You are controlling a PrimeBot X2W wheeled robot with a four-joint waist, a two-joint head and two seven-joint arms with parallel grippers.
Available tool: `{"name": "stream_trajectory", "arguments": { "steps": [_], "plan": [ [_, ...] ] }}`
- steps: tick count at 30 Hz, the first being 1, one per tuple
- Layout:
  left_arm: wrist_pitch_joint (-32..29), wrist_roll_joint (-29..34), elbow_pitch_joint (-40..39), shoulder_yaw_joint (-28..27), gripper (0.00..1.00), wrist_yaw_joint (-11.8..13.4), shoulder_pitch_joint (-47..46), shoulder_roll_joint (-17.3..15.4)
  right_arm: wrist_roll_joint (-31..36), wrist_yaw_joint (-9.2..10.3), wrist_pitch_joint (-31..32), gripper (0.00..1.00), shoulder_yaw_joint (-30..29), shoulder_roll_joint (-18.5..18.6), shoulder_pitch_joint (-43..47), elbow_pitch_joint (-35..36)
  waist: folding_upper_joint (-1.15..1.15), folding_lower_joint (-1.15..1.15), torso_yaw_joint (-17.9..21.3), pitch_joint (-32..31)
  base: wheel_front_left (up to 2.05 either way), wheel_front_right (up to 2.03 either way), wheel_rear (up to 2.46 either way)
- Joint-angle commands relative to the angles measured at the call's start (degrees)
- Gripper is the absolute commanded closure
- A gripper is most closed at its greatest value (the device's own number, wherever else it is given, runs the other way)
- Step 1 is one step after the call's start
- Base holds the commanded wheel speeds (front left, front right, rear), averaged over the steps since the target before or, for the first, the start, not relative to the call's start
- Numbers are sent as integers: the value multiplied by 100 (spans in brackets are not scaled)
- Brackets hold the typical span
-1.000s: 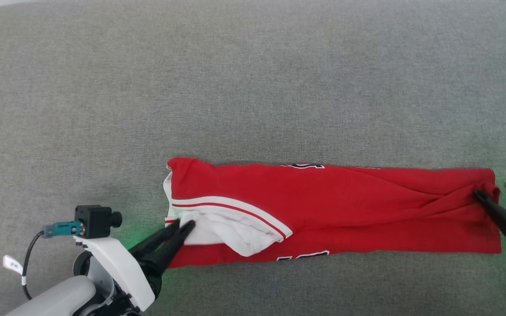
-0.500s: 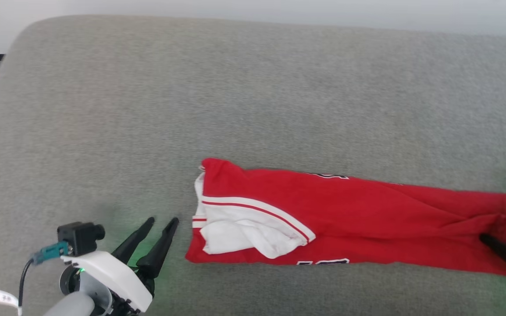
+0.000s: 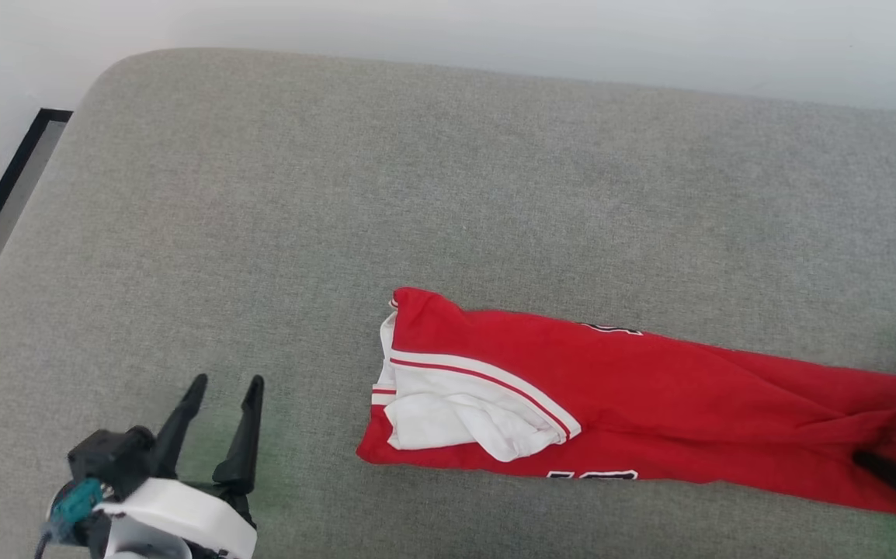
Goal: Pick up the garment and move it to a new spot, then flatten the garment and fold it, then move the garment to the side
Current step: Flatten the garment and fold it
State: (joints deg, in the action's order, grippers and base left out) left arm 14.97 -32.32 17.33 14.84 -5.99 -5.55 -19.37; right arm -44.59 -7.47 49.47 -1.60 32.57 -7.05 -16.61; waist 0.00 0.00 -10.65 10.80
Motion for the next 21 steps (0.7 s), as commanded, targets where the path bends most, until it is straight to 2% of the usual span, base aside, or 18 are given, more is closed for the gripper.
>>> {"name": "stream_trajectory", "arguments": {
  "steps": [1, 2, 3, 4, 7, 11, 21],
  "plan": [
    [27, 154, -67, -85, 0, -18, 81, 48, 0, -3, 123, 0, 174, -207, 190, -114, 0, 0, 0, -16, 0, 0, 0],
    [27, 435, -191, -280, 0, -43, 158, 144, 17, -3, 140, 0, 184, -234, 184, -122, 0, 0, 6, -32, 0, 0, 0],
    [27, 678, -292, -436, 0, -56, 242, 240, 37, -4, 150, 11, 188, -260, 165, -128, 0, 0, 14, -41, 0, 0, 0],
    [27, 908, -414, -578, 0, -79, 301, 336, 61, -4, 139, 39, 183, -279, 138, -137, 0, 0, 19, -51, 0, 0, 0],
    [27, 1485, -736, -915, 0, -119, 468, 560, 138, -4, 41, 100, 172, -339, 54, -139, 0, 0, 46, -58, 0, 0, 0],
    [28, 1886, -981, -1122, 0, -148, 596, 739, 192, -3, -61, 100, 90, -341, -58, -151, 0, 0, 77, -34, 0, 0, 0],
    [28, 1509, -1156, -695, 0, -143, 533, 541, 66, 12, -434, 100, -462, -194, -346, -156, 0, 0, 263, 74, 0, 0, 0]
  ]
}}
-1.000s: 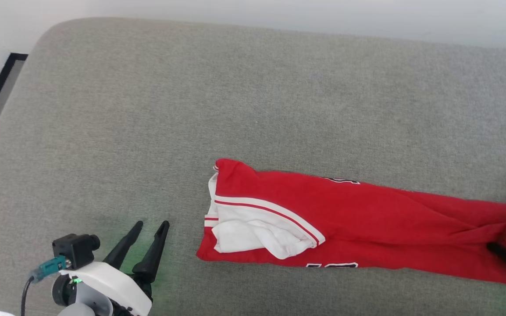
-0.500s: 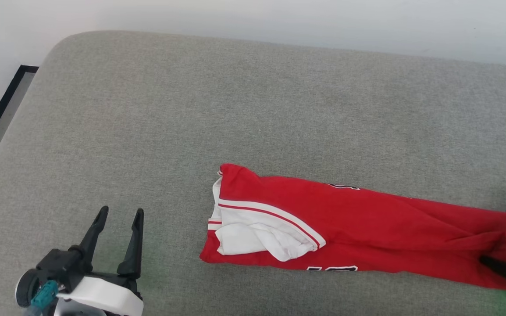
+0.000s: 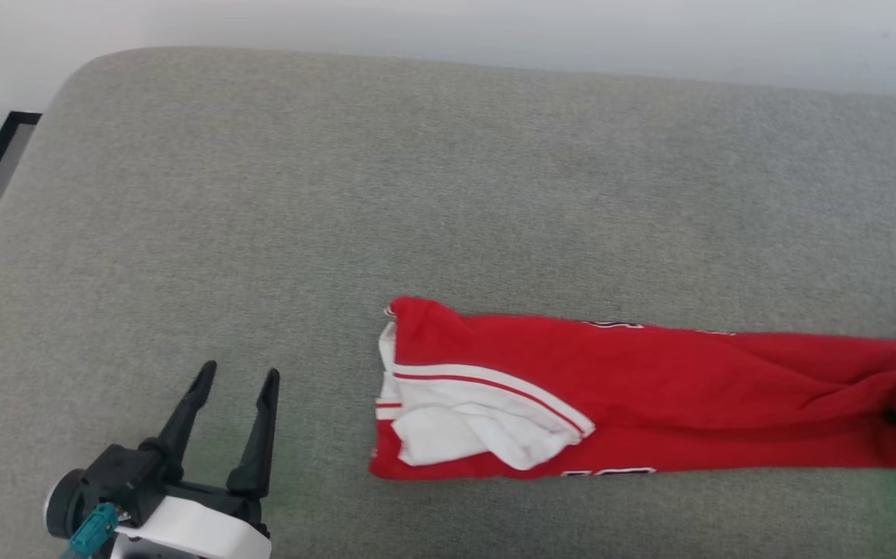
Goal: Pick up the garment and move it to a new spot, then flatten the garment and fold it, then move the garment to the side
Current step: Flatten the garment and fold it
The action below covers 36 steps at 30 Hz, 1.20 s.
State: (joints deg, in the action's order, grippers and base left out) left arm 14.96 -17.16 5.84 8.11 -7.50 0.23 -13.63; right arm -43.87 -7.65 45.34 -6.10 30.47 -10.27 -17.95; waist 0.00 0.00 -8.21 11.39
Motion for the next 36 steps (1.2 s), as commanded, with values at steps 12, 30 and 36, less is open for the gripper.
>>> {"name": "stream_trajectory", "arguments": {
  "steps": [12, 30, 36],
  "plan": [
    [29, -31, -223, 165, 0, 6, -338, -258, -5, 22, -266, 100, -964, 557, -292, -206, 0, 0, 606, 276, 0, 0, 0],
    [30, 204, -50, 351, 0, 5, -600, -380, 53, 17, -491, 100, -1080, 961, -343, -204, 0, 0, 933, 422, 0, 0, 0],
    [30, 73, 55, 305, 0, 5, -419, -327, -33, 17, -257, 100, -266, 998, 171, 970, 0, 0, 821, 172, 0, 0, 0]
  ]
}}
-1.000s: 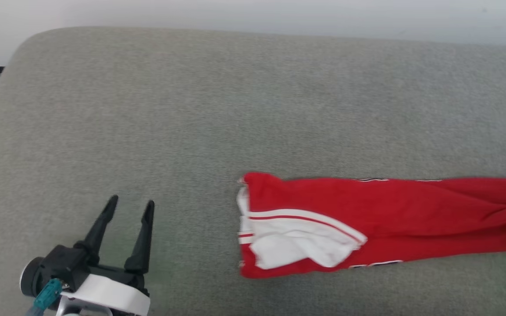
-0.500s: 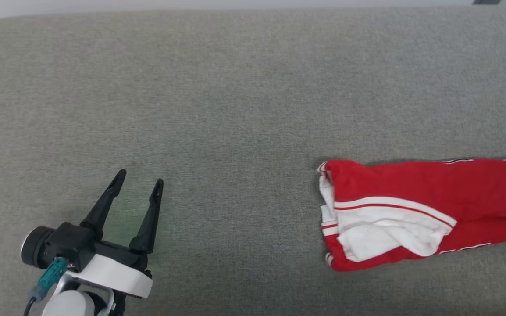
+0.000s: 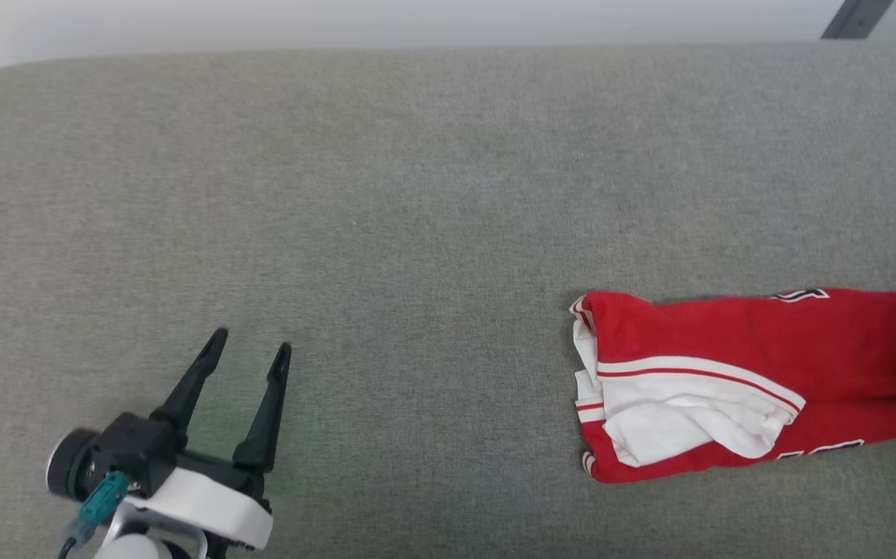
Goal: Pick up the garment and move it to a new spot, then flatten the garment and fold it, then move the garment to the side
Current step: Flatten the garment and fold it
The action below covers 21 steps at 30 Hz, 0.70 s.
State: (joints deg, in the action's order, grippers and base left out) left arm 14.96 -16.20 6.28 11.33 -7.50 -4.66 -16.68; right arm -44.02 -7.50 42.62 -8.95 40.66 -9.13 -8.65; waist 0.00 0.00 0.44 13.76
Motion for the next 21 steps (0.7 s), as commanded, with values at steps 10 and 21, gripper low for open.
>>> {"name": "stream_trajectory", "arguments": {
  "steps": [10, 21],
  "plan": [
    [30, -269, 93, 3, 0, 5, 405, -1, 100, 2, 470, 100, 1465, -464, 257, 1468, 0, 0, -391, -474, 0, 0, 0],
    [30, -336, 85, -42, 0, 5, 616, 29, 183, 2, 411, 100, 2636, -886, -192, 1419, 0, 0, -762, -676, 0, 0, 0]
  ]
}}
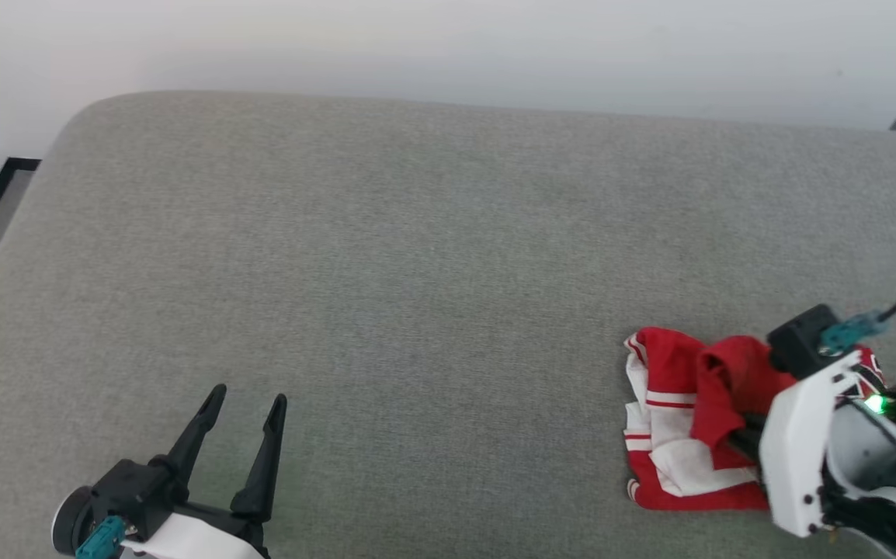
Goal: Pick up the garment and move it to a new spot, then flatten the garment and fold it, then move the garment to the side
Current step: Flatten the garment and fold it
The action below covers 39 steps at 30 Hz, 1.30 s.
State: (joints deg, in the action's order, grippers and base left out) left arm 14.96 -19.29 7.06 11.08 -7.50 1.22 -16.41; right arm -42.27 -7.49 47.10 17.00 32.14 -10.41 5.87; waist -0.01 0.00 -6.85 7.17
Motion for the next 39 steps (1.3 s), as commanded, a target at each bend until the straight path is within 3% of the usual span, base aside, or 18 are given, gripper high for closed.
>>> {"name": "stream_trajectory", "arguments": {
  "steps": [1, 13, 14, 15, 16, 17, 24, 31, 34, 39],
  "plan": [
    [30, -50, 22, -17, 0, 5, 31, 18, 8, 1, -37, 100, 126, -58, -107, -103, 1, 0, -45, -18, 0, 0, 0],
    [30, -206, 90, -39, 0, 5, -71, 95, -22, 1, -546, 100, 807, -212, -487, -1217, 1, 0, -180, -47, 0, 0, 0],
    [30, -226, 98, -55, 0, 5, -58, 95, -57, 1, -617, 93, 847, -219, -522, -1265, 1, 0, -175, -62, 0, 0, 0],
    [30, -242, 106, -80, 0, 5, -34, 96, -65, 1, -680, 58, 895, -215, -557, -1300, 1, 0, -161, -82, 0, 0, 0],
    [30, -254, 97, -100, 0, 5, -14, 96, -66, 1, -744, 17, 948, -194, -582, -1323, 1, 0, -145, -104, 0, 0, 0],
    [30, -269, 60, -120, 0, 5, -4, 102, -113, 1, -805, 0, 987, -186, -598, -1337, 1, 0, -124, -130, 0, 0, 0],
    [30, -351, 33, -218, 0, 5, 211, 91, -444, 1, -1014, 0, 980, -1, -661, -1245, 1, 0, 78, -338, 0, 0, 0],
    [30, -384, -24, -174, 0, 5, 342, 93, -559, 1, -1346, 0, 576, 116, -543, -1434, 1, 0, 305, -589, 0, 0, 0],
    [29, -447, 30, -173, 0, 5, 425, 105, -392, 1, -1766, 0, 287, 108, -499, -1729, 1, 0, 403, -689, 0, 0, 0],
    [30, -481, 117, -261, 0, 5, 504, 130, 51, 1, -3001, 0, -90, -120, -460, -2271, 1, 0, 568, -766, 0, 0, 0]
  ]
}}
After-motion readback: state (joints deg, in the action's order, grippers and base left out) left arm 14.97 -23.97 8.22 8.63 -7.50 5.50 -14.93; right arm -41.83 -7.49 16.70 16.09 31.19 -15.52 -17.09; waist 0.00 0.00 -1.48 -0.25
